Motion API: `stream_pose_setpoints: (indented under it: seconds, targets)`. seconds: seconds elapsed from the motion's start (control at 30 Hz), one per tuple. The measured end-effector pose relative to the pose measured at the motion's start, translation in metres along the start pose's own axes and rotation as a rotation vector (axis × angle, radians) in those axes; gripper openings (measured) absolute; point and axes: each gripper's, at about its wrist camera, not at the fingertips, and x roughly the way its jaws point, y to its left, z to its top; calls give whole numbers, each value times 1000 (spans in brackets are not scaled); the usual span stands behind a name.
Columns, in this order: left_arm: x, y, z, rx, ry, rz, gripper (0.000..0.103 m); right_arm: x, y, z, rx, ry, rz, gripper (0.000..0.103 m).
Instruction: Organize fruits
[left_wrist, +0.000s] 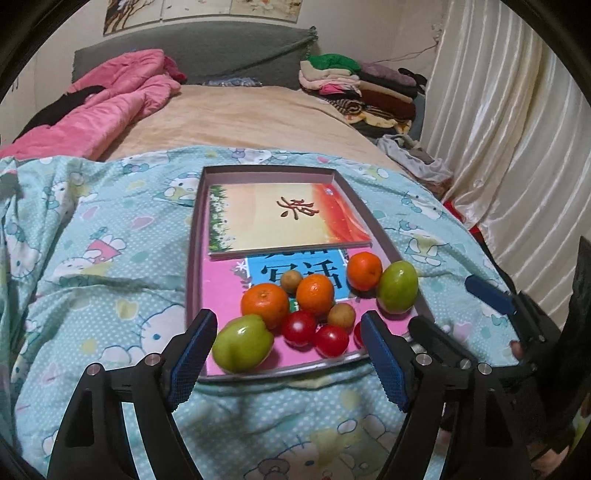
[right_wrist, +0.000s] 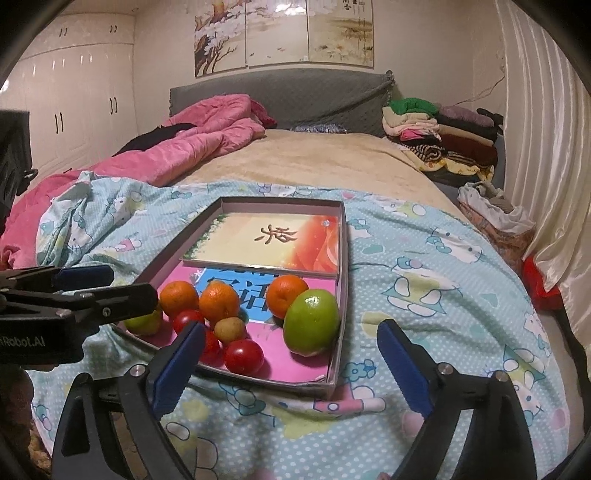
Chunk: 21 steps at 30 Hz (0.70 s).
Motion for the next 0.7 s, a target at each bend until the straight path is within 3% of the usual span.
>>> stream_pose_setpoints:
  seconds: [0.13, 0.7]
  targets:
    - [-6, 1, -4, -4, -1, 8, 81, -7, 1, 1, 9, -18, 1, 101]
    - [-40, 15, -21, -31, -4, 35, 81, -45, 5, 0, 88, -37, 33, 102]
